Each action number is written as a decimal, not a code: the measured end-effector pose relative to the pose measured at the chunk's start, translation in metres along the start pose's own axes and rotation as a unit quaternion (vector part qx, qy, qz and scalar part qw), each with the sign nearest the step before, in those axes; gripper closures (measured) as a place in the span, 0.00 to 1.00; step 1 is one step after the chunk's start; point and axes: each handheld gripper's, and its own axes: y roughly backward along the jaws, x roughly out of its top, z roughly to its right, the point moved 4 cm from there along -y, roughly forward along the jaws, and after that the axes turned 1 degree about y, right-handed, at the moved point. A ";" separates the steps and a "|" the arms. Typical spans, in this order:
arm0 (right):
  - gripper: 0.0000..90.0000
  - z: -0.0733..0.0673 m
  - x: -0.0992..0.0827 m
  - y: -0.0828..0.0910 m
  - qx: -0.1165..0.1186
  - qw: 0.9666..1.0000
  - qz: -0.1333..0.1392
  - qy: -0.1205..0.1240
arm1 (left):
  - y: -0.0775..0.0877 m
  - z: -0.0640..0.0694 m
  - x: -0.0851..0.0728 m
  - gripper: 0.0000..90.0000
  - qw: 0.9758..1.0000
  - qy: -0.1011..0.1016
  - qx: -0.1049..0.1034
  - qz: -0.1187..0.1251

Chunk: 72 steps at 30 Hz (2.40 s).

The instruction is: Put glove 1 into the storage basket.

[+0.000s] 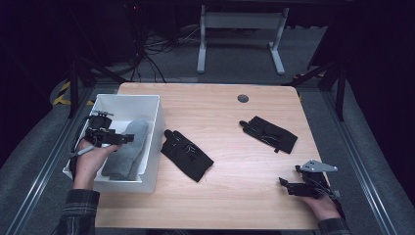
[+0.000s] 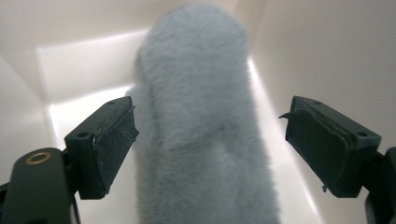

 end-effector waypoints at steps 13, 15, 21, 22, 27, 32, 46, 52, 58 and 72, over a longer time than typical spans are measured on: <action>0.18 0.000 0.000 0.000 -0.001 1.000 0.000 0.000 | 0.026 0.069 0.030 0.19 0.995 -0.062 -0.059 0.053; 0.18 0.000 0.000 0.000 -0.001 1.000 0.000 0.000 | 0.026 0.081 0.033 0.19 0.994 -0.071 -0.069 0.054; 0.18 0.000 0.000 0.000 -0.001 1.000 0.000 0.000 | 0.023 0.117 0.039 0.19 0.988 -0.100 -0.103 0.062; 0.18 0.000 0.000 0.000 -0.001 1.000 0.000 0.000 | 0.023 0.122 0.039 0.19 0.987 -0.104 -0.105 0.061; 0.18 0.000 0.000 0.000 0.000 1.000 0.000 0.000 | 0.016 0.148 0.036 0.19 0.982 -0.126 -0.128 0.062; 0.18 0.000 0.000 0.000 0.000 1.000 0.000 0.000 | 0.005 0.169 0.030 0.19 0.978 -0.142 -0.143 0.057; 0.55 0.007 0.016 0.005 -0.002 1.000 0.002 -0.002 | -0.027 0.216 0.004 0.20 0.967 -0.186 -0.171 0.034; 0.82 0.015 0.026 0.000 -0.006 1.000 -0.002 0.003 | -0.043 0.226 -0.011 0.20 0.963 -0.200 -0.179 0.022; 0.98 0.025 0.032 -0.006 0.000 1.000 -0.008 0.001 | -0.057 0.227 -0.029 0.20 0.960 -0.212 -0.180 0.023; 1.00 0.052 0.054 -0.025 -0.008 1.000 0.001 0.005 | -0.085 0.205 -0.075 0.20 0.964 -0.213 -0.158 0.003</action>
